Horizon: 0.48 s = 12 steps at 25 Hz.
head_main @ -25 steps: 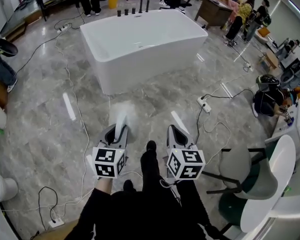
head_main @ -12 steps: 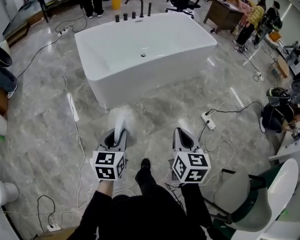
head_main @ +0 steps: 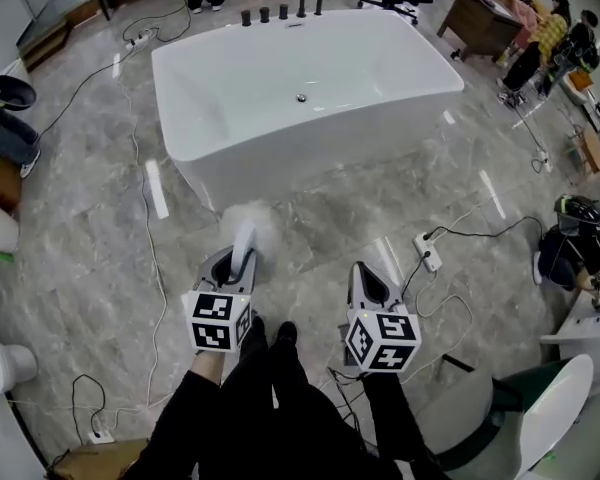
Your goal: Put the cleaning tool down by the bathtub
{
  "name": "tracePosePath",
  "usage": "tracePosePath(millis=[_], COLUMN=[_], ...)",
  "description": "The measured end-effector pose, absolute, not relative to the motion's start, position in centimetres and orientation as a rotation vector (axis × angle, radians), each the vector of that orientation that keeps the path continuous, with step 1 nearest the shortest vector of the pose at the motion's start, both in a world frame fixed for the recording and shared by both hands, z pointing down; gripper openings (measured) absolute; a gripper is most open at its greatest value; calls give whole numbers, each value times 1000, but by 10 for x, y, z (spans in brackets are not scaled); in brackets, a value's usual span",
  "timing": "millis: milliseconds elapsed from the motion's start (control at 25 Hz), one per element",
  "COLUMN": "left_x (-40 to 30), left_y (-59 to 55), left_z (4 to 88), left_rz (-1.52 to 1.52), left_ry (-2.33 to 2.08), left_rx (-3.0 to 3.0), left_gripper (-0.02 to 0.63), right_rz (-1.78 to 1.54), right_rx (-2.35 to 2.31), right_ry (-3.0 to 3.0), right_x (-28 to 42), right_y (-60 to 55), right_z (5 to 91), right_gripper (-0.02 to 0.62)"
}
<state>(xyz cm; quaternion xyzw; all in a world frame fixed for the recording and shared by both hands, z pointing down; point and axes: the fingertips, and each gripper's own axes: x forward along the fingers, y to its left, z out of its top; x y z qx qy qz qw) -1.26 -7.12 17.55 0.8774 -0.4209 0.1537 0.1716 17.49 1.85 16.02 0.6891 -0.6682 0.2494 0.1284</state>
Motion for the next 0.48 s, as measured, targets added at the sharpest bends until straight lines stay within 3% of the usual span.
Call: tracePosePath(millis=[480], left_x=[7], left_y=[-155], left_z=[291], left_rz=[576], left_ry=[-1138], left_rx=[2423], left_gripper=[95], right_rz=[761], right_rx=[1981], right_ry=[-1832], right_x=[193], right_y=[-48], right_z=[248], right_gripper=[0])
